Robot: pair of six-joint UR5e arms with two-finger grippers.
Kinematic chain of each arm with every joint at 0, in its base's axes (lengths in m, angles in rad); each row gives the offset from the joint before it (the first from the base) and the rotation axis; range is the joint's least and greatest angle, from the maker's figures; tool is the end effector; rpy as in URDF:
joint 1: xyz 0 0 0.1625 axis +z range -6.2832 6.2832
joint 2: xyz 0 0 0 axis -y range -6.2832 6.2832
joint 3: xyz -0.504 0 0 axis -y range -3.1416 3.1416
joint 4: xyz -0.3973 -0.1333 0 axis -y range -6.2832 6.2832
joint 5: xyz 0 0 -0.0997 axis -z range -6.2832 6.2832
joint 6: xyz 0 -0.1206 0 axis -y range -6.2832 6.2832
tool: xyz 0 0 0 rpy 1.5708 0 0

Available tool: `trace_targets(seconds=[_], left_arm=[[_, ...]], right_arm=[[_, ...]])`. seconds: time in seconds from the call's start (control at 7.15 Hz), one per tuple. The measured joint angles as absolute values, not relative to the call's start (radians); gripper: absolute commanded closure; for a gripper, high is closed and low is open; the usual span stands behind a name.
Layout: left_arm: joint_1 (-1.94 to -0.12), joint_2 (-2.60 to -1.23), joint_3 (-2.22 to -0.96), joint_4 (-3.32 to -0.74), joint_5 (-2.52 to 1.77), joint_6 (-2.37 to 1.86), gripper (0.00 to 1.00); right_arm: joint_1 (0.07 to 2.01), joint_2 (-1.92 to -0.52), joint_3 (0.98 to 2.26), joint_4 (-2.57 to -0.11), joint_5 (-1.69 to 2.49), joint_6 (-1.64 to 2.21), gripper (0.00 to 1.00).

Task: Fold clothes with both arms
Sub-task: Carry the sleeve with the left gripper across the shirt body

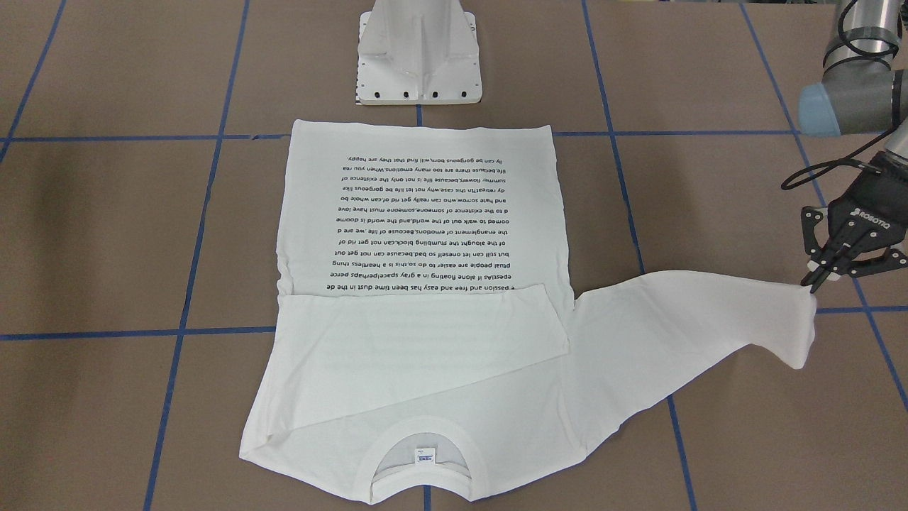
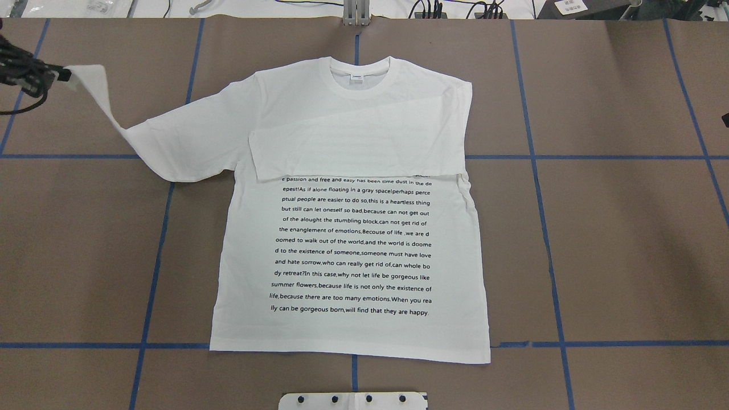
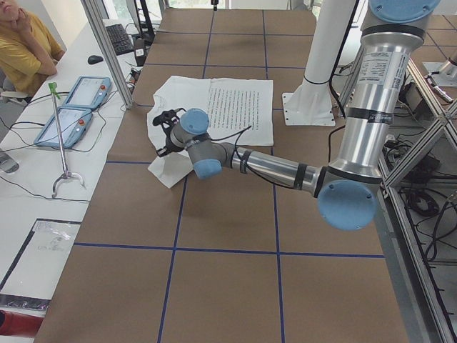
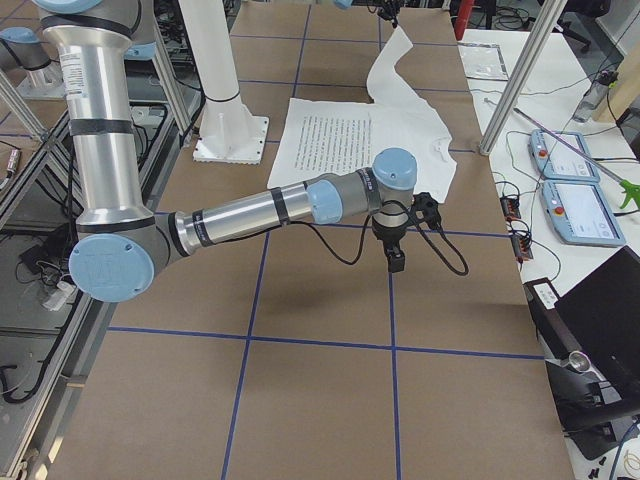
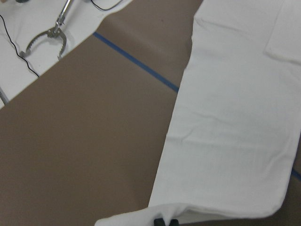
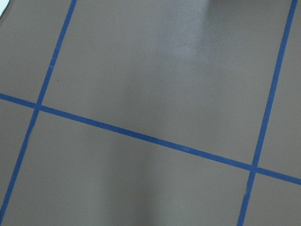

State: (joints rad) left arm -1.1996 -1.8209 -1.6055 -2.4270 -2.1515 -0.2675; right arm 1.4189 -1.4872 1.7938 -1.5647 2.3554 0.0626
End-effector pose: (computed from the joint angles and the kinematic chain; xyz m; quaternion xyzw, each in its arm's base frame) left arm 0.1693 -0.6201 0.4906 0.4156 0.3912 0.1962 0.7973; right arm -0.0345 -0.5430 0.5954 0.1026 -0.3909 -0.1002 0.9092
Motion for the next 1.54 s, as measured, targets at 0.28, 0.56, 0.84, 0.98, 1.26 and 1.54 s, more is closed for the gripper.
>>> trace_targets(seconds=[0.28, 0.56, 0.84, 0.98, 1.26, 1.54], left_arm=[[-1.172, -2.053, -1.604, -2.242, -2.144, -0.427, 1.0], [-1.027, -2.225, -1.598, -2.181, -2.049, -0.653, 1.0], [-0.838, -2.369, -1.558, -2.144, -1.896, -0.802, 1.0], [-0.755, -2.43, -1.512, -2.142, -1.839, -0.832, 1.0], [-0.605, -2.509, -1.4, -2.212, -1.716, -0.848, 0.92], [-0.508, -2.529, -1.315, -2.319, -1.655, -0.853, 0.0]], right_arm=[[1.419, -1.489, 1.791, -1.565, 2.358, 0.063, 0.0], [1.421, -1.499, 1.79, -1.566, 2.357, 0.063, 0.0], [1.429, -1.509, 1.791, -1.566, 2.357, 0.063, 0.0], [1.433, -1.511, 1.792, -1.566, 2.358, 0.063, 0.0], [1.441, -1.52, 1.792, -1.566, 2.357, 0.064, 0.0], [1.444, -1.526, 1.792, -1.566, 2.355, 0.065, 0.0]])
